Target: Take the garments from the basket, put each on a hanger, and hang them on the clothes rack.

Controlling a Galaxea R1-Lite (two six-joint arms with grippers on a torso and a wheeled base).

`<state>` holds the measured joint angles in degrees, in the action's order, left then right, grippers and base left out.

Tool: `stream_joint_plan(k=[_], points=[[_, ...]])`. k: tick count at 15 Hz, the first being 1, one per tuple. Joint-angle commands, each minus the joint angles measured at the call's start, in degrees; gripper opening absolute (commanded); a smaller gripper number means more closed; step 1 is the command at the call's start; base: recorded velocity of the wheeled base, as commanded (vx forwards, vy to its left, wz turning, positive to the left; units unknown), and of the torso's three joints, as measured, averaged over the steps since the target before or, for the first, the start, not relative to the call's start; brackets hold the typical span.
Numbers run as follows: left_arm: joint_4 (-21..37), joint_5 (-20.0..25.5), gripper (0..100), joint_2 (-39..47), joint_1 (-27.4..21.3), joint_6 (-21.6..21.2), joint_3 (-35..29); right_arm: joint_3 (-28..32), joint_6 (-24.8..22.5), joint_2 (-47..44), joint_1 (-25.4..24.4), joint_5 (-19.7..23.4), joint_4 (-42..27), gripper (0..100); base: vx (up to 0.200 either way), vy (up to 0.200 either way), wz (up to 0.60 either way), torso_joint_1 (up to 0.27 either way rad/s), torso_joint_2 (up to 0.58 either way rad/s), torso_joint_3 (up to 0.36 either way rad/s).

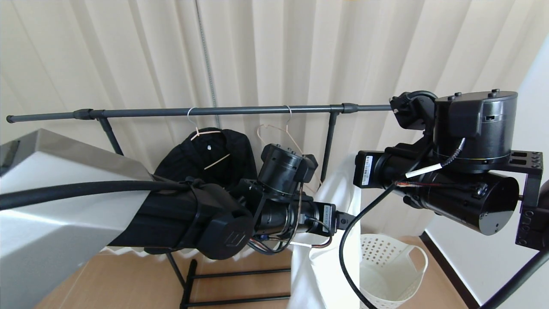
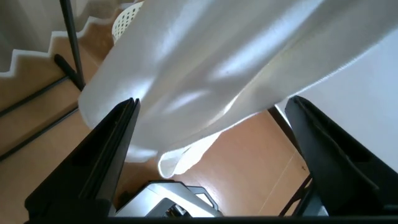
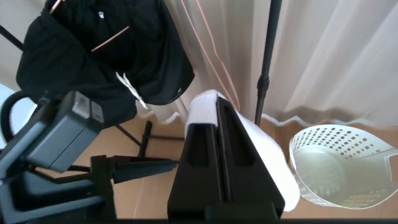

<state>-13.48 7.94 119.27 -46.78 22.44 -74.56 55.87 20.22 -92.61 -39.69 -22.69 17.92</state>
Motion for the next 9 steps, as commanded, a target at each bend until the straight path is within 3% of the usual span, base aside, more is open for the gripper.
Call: stream_joint_plan(k=[1,4,9], points=[[0.04,-0.82,100,1.05,0.63,0.58,-0.94,-0.23,-0.01,0.85,-0.12,-0.08,0.01,0,0.000,0.000,0.00,0.000,0.00,0.000],[0.47,-6.62,100,3.07,1.78,3.05,-2.17,-0.59,-0.36,3.14,-0.12,-0.25,-0.61,0,0.000,0.000,0.00,0.000,0.00,0.000],[5.75,-7.15,100,5.44,3.71,3.13,-3.23,-0.67,-0.62,5.07,0.05,-0.34,-0.69,0,0.000,0.000,0.00,0.000,0.00,0.000]])
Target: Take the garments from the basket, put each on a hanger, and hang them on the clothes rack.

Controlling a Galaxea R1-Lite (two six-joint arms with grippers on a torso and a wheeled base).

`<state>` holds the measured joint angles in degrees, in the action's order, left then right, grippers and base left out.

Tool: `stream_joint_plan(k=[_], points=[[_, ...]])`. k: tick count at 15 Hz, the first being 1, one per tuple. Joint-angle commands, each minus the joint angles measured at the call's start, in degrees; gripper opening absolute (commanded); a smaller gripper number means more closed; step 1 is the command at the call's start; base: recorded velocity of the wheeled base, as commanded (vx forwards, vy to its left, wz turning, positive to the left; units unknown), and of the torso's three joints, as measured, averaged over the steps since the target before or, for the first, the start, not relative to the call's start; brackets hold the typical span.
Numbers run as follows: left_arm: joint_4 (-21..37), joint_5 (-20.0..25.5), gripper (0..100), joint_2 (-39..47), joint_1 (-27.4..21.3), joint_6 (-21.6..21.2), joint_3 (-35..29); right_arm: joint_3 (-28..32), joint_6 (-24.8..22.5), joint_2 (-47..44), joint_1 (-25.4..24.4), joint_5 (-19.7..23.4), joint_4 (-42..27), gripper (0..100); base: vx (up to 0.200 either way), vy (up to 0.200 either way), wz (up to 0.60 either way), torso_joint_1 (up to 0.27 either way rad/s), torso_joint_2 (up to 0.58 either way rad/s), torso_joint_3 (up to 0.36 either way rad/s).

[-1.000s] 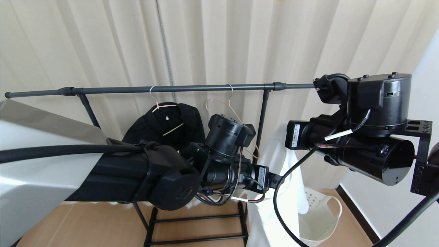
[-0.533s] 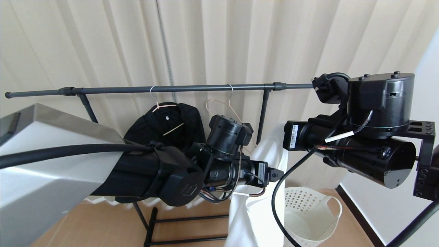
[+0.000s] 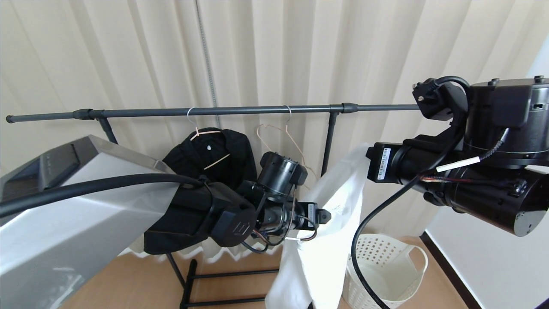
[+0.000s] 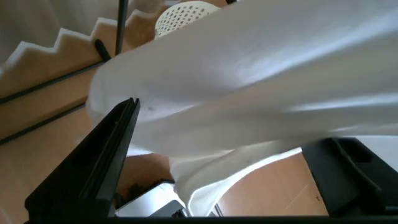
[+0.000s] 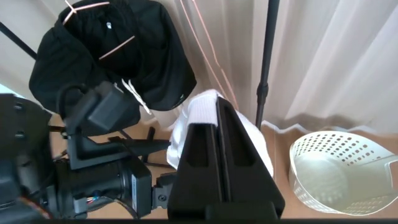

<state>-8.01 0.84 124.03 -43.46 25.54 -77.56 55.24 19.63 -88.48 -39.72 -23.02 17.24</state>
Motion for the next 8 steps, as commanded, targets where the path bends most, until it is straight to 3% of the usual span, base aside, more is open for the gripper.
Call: stream_joint_plan(k=[1,7,8], points=[[0.80,-0.49,100,0.87,0.83,0.04,-0.14,-0.04,-0.12,1.47,0.08,-0.01,-0.01,0,0.000,0.000,0.00,0.000,0.00,0.000],[0.98,-4.36,100,1.04,1.45,0.04,1.79,-0.48,-3.63,2.08,5.09,-0.10,0.16,0,0.000,0.000,0.00,0.000,0.00,0.000],[0.98,-4.53,0,-0.63,1.36,0.04,3.20,-0.48,-4.69,2.52,6.67,-0.01,0.16,0,0.000,0.000,0.00,0.000,0.00,0.000]])
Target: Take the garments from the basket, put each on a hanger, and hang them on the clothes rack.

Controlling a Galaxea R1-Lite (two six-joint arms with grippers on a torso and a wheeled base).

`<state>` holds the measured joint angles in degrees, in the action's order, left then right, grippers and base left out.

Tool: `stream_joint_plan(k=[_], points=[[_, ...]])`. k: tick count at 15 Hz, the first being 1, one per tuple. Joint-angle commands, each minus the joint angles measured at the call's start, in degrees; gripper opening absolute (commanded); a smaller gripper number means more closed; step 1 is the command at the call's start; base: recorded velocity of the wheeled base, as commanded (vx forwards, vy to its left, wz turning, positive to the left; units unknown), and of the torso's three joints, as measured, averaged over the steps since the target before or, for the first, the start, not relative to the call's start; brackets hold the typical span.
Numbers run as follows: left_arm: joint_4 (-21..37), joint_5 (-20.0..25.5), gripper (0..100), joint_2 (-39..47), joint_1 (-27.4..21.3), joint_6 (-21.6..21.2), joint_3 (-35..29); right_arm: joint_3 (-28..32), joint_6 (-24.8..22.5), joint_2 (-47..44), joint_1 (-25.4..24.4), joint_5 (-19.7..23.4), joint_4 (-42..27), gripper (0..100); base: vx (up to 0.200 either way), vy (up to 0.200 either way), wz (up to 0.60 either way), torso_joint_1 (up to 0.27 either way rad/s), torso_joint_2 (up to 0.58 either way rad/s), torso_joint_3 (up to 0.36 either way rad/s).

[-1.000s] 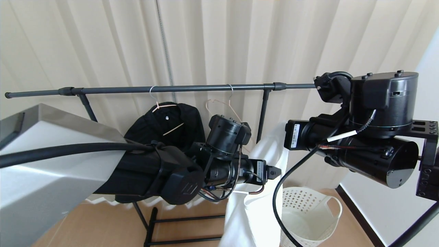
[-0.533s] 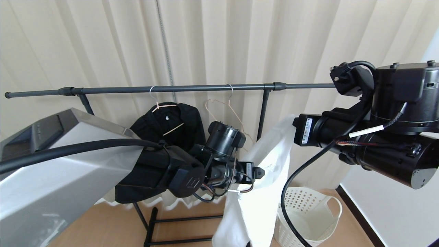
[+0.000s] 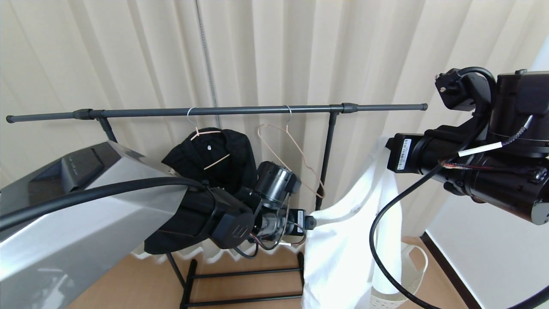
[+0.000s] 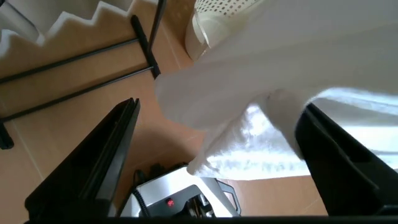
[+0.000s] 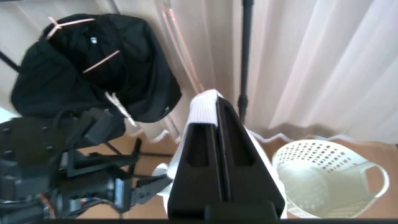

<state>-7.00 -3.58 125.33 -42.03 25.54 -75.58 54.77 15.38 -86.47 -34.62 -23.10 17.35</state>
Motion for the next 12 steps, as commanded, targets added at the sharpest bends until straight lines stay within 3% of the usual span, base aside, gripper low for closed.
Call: stream_joint_plan(k=[1,5,7,12], points=[[0.05,-0.20,0,-2.46,-0.07,0.04,1.49,-0.10,-0.62,0.51,2.28,0.07,0.06,0,0.000,0.000,0.00,0.000,0.00,0.000],[0.05,-1.07,0,-5.80,-0.33,-0.05,2.72,-1.33,-1.94,0.77,2.54,-0.01,0.23,0,0.000,0.000,0.00,0.000,0.00,0.000],[0.49,-3.80,0,-9.67,-0.24,-0.40,2.98,-3.44,-6.07,0.77,4.12,0.07,0.58,0,0.000,0.000,0.00,0.000,0.00,0.000],[9.63,-7.84,0,-18.02,-0.24,-4.36,-2.47,-9.16,-14.24,1.57,4.56,0.07,0.58,0,0.000,0.000,0.00,0.000,0.00,0.000]])
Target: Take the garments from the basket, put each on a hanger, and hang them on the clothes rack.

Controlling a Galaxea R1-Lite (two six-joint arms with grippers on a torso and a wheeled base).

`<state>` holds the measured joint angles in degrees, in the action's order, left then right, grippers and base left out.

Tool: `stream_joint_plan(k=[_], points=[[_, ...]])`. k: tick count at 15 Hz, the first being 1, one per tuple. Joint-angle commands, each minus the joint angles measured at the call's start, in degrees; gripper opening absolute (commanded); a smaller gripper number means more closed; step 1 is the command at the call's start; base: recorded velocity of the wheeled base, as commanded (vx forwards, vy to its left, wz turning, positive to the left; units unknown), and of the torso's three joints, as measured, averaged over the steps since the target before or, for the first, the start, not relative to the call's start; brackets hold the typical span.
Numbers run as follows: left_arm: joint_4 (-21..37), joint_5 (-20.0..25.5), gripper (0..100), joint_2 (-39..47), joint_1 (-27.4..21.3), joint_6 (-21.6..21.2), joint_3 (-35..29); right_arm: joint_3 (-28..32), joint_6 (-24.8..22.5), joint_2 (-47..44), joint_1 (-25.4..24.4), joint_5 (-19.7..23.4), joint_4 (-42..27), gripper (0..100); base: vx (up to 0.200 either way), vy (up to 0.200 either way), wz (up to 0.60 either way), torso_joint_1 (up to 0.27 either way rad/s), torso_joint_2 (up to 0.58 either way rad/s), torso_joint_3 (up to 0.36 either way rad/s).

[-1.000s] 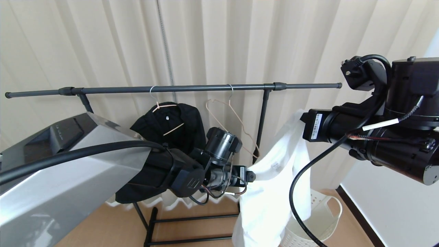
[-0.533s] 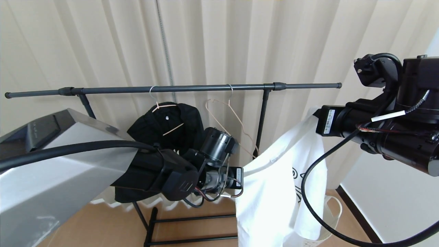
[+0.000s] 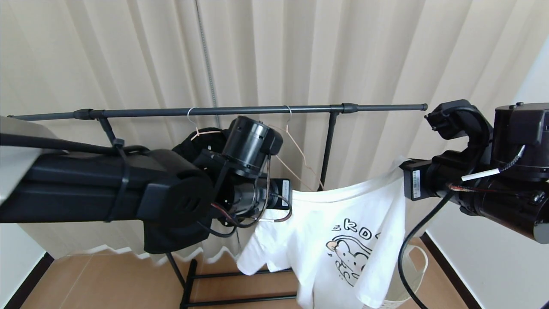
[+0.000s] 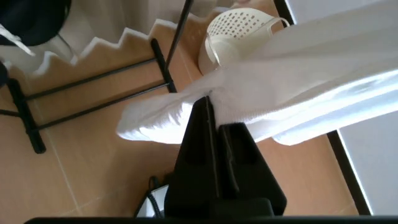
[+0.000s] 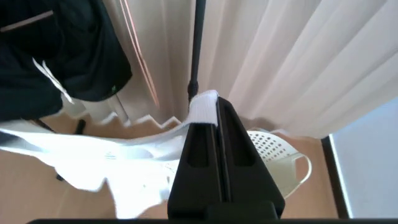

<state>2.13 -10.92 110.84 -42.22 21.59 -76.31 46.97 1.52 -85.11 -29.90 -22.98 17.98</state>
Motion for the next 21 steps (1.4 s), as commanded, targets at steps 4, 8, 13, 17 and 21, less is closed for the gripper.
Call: stream_joint_plan(k=[4,8,13,17,21], points=[[2.00,-5.25,0,-4.84,-0.24,-4.80,-3.49,-3.38,-2.31,0.30,-1.74,-0.31,0.04,0,0.000,0.000,0.00,0.000,0.00,0.000],[1.91,-6.30,0,-5.37,-0.50,-5.42,-4.11,-3.46,-2.40,0.65,-2.35,-0.58,0.04,0,0.000,0.000,0.00,0.000,0.00,0.000],[1.56,3.89,0,-2.38,0.47,-13.24,-11.14,-10.76,-8.03,3.90,-15.80,-1.01,-1.19,0,0.000,0.000,0.00,0.000,0.00,0.000],[1.65,12.24,0,3.60,2.49,-17.20,-20.10,-8.21,-1.52,-1.02,-23.89,-1.01,-0.75,0,0.000,0.000,0.00,0.000,0.00,0.000],[1.65,18.92,0,8.08,2.40,-17.28,-28.28,-0.39,11.22,-9.81,-29.16,-3.48,-1.11,0,0.000,0.000,0.00,0.000,0.00,0.000]])
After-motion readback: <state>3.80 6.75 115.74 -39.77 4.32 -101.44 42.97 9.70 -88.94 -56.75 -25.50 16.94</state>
